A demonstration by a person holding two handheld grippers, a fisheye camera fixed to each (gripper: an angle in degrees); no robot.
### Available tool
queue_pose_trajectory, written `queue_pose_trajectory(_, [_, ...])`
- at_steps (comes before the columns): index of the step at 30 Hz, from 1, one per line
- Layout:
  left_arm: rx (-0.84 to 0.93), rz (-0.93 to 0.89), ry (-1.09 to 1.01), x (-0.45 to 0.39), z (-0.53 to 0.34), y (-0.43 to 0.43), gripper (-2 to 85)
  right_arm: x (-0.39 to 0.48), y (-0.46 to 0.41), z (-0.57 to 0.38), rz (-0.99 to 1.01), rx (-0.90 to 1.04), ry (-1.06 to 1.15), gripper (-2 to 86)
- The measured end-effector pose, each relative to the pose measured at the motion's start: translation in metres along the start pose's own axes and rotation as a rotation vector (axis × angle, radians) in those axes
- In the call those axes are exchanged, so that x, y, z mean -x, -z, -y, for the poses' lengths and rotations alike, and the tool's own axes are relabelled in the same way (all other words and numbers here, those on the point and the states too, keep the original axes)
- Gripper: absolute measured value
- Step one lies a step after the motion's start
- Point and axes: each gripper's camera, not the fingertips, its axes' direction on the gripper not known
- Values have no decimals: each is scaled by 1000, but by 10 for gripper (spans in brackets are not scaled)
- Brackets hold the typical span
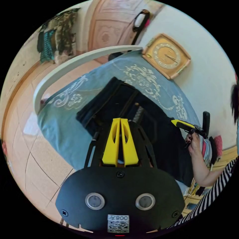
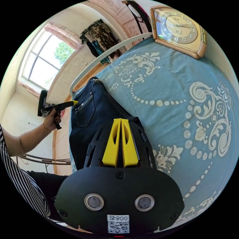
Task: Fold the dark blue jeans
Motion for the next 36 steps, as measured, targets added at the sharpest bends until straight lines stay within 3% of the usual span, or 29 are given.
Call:
queue_pose_trajectory(2, [36, 117, 65, 26, -2, -17, 1, -7, -13, 2, 35, 46, -8, -1])
queue_pose_trajectory(13, [20, 75, 70, 41, 21, -80, 2, -9, -22, -15, 76, 82, -34, 2])
queue_pose_trajectory(18, [9, 120, 34, 37, 36, -105, 5, -2, -5, -38, 85, -13, -19, 7])
queue_pose_trajectory(22, [-83, 114, 137, 48, 35, -121, 13, 10, -4, -52, 59, -51, 49, 20])
queue_pose_trajectory(25, [-62, 88, 194, 59, 41, -156, 9, 20, -17, -54, 76, 26, 106, 11])
queue_pose_trajectory(28, [-20, 119, 156, 60, 58, -195, 4, 30, -41, -59, -55, 133, 154, 3])
queue_pose_trajectory(33, [-7, 191, 121, 46, 74, -232, 2, 36, -23, -84, -69, 76, 126, 1])
queue_pose_trajectory(36, [-51, 53, 13, 15, 75, -248, 2, 35, 14, -129, -71, -11, 41, 1])
